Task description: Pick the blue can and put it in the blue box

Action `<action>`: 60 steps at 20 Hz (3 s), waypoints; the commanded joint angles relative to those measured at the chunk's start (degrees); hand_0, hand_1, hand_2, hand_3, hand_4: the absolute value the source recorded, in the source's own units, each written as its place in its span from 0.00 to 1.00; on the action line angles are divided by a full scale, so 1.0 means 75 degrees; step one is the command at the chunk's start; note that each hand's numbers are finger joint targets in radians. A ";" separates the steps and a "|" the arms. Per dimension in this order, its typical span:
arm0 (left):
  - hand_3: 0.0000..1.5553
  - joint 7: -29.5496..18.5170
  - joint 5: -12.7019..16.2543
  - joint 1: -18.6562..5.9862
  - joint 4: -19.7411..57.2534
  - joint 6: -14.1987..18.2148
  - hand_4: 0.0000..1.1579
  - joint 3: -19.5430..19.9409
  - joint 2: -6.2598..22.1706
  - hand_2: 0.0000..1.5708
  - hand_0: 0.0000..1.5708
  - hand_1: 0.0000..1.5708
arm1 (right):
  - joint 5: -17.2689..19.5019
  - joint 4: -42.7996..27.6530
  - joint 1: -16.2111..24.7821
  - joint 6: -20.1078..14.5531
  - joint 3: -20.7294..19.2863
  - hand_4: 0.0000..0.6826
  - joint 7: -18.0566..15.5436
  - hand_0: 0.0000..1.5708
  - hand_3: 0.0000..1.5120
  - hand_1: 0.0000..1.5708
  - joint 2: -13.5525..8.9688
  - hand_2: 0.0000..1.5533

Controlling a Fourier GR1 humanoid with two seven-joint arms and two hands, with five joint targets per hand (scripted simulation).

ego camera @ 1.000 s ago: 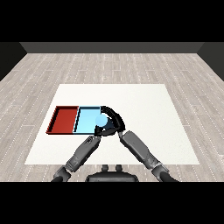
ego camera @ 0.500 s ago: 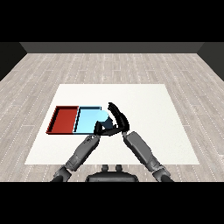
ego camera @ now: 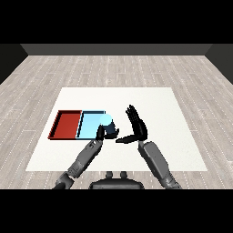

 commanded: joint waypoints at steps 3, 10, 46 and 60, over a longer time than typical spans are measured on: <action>0.96 0.0354 -0.0214 -0.0376 0.0230 -0.0063 0.97 0.0441 0.0102 1.00 1.00 1.00 | -0.0399 -0.1053 0.0921 0.0217 -0.0835 0.00 -0.0247 0.00 0.00 0.00 -0.0338 0.00; 0.97 0.0765 -0.0314 -0.0482 0.0536 -0.0332 0.98 0.1072 0.1178 1.00 1.00 1.00 | -0.0842 -0.1989 0.2095 0.0657 -0.1919 0.00 -0.0219 0.00 0.00 0.00 -0.1227 0.00; 0.00 0.3065 -0.1485 -0.2694 0.6963 -0.0751 0.51 0.1896 0.1274 0.00 0.00 0.00 | -0.1002 0.0237 0.1683 0.1470 -0.2780 0.00 -0.1031 0.00 0.00 0.00 -0.0801 0.00; 0.00 -0.0956 -0.0319 -0.2072 0.3943 0.1127 0.00 0.3289 0.1345 0.00 0.00 0.00 | -0.0967 -0.0204 0.1725 0.1364 -0.2517 0.00 -0.0799 0.00 0.00 0.00 -0.0499 0.00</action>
